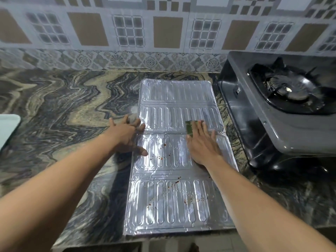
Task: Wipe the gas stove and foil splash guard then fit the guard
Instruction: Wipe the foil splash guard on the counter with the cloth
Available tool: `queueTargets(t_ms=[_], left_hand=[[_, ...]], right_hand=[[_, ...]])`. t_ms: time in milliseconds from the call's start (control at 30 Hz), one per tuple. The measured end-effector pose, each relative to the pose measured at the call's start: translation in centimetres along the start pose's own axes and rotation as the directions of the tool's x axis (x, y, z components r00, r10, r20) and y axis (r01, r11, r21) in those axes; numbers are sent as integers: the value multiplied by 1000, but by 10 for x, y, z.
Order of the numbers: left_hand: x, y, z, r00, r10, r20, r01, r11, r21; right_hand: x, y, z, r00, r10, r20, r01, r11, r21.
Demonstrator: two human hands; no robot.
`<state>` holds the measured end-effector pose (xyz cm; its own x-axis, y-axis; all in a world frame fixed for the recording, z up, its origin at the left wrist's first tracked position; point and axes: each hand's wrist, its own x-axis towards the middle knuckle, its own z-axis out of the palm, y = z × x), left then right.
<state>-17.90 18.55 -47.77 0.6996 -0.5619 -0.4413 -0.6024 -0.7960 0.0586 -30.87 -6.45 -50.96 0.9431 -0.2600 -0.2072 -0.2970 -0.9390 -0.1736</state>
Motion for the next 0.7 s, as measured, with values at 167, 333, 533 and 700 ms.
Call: queueTargets(t_ms=[167,333,533,700], left_hand=[[-1,0,0,1000,0,8,1,1000,-19],[-3,2,-4,1000,-2,15,2,999,-40],[-16,-6,-5,1000,-27,-3,27,1000,1],[-24,-8,-6,993,-89,75,87,996,34]], right_hand=[[-13,-48,14,992,-126,30,127,991,-34],[-15,-66,16,987,-147,59,148,989,-8],[-13,-64,12,986,-153,72,157,986,-50],[-11,-71,14,992,-123,12,123,992,3]])
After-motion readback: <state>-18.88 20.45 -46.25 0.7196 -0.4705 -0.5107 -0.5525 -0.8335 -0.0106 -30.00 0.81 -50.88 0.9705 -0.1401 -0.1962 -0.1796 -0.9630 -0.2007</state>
